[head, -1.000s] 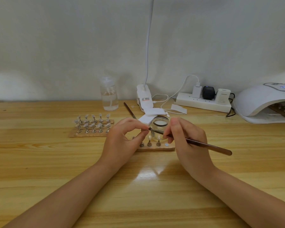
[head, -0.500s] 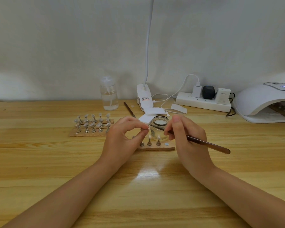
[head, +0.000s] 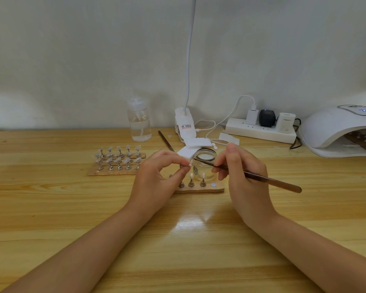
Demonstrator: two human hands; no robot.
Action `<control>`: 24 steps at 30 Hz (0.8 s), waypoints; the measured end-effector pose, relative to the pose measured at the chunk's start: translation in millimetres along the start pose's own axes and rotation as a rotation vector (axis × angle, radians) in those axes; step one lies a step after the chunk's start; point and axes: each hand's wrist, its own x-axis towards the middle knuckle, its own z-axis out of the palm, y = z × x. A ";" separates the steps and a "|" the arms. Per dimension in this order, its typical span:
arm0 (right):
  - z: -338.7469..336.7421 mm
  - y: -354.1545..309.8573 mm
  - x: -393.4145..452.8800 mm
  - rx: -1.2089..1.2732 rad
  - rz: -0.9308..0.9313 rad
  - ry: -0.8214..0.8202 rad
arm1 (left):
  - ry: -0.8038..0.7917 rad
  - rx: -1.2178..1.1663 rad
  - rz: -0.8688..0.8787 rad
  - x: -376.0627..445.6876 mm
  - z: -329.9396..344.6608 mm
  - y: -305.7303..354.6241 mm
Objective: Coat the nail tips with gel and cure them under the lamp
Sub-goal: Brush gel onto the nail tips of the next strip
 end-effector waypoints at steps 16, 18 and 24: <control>1.8 -2.0 -0.1 0.046 0.063 0.027 | -0.012 -0.040 -0.064 1.2 -0.3 -1.6; 2.6 -2.0 -0.1 0.043 0.067 0.021 | -0.019 -0.041 -0.069 1.5 0.0 -1.2; 1.7 -4.1 -1.8 0.084 0.073 -0.033 | -0.033 -0.026 -0.055 1.2 -0.8 0.2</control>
